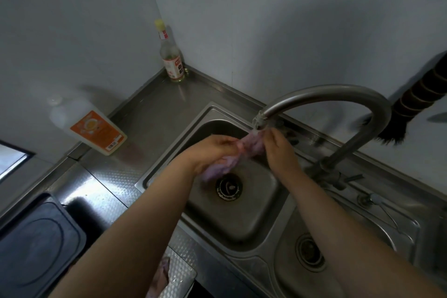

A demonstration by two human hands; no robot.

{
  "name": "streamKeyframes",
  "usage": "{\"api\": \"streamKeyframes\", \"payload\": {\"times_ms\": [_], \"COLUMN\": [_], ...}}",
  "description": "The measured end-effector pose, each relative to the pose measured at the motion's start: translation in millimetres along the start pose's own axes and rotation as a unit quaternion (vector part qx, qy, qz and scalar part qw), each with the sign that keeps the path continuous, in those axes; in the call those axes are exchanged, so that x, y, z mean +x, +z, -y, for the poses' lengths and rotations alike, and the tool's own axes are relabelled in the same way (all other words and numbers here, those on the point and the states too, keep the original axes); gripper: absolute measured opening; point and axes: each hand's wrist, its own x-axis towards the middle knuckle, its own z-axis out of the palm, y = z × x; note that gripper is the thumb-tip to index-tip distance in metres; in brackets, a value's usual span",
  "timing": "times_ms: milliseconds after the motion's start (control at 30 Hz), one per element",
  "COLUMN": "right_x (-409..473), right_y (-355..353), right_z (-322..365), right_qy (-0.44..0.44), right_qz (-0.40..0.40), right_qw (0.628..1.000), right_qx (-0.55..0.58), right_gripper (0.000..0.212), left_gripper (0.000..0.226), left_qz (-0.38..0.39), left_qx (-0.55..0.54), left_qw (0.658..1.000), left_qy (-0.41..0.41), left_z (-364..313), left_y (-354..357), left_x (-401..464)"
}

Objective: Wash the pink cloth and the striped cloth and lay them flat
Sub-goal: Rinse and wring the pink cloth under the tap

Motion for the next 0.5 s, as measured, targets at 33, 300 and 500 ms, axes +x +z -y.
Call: {"api": "streamKeyframes", "payload": {"times_ms": [33, 300, 500], "right_x": [4.4, 17.5, 18.0], "right_y": [-3.7, -5.5, -29.2], "right_z": [7.1, 12.9, 1.2], "right_qy": [0.036, 0.186, 0.163], "right_qz": [0.012, 0.125, 0.227], "right_qw": [0.999, 0.964, 0.951], "right_qx": [0.026, 0.144, 0.132], "right_gripper": [0.027, 0.024, 0.007], "left_gripper": [0.042, 0.030, 0.036], "left_qz": [-0.003, -0.113, -0.248], "left_qx": [0.072, -0.081, -0.186], "left_qw": [0.997, 0.987, 0.946], "left_qy": [0.033, 0.079, 0.094], "left_z": [1.6, 18.3, 9.5], "left_y": [-1.9, 28.9, 30.7], "left_x": [1.8, 7.8, 9.4]}}
